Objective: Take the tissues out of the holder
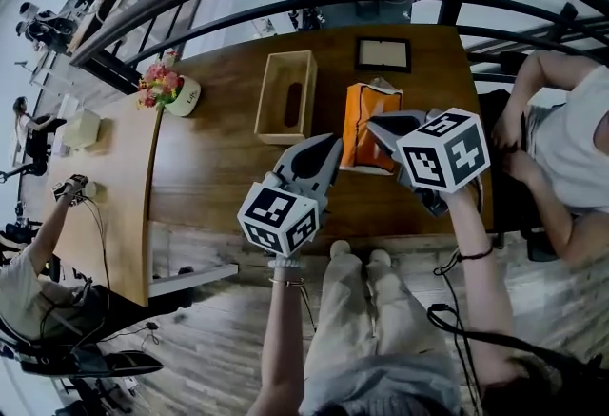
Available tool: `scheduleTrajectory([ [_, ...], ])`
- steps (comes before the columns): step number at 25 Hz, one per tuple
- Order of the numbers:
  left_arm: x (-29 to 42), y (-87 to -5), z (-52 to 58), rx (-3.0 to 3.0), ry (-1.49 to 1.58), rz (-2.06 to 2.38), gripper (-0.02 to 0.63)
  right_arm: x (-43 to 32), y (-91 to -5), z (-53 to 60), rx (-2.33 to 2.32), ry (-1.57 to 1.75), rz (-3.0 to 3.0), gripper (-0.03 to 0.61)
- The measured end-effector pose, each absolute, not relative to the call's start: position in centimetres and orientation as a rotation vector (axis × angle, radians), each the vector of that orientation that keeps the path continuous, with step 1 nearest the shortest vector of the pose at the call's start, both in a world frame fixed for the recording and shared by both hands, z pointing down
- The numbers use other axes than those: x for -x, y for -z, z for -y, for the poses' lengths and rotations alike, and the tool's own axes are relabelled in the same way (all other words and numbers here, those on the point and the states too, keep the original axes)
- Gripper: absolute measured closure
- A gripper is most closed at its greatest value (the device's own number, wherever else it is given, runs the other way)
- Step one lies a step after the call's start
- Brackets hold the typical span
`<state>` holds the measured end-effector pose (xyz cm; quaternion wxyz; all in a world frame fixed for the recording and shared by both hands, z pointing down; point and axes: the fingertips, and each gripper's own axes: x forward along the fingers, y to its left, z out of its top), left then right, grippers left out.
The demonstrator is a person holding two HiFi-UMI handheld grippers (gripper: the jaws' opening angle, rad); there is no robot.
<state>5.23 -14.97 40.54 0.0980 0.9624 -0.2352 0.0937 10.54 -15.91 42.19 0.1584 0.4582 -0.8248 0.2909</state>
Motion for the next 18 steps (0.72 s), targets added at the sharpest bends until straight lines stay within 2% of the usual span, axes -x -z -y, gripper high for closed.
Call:
scheduleTrajectory([
  [18,-5.0,-46.4,13.7,-2.755,-0.354,0.614,0.606,-11.0,-49.4,15.0,-1.327,-0.969,2.239,0.566],
])
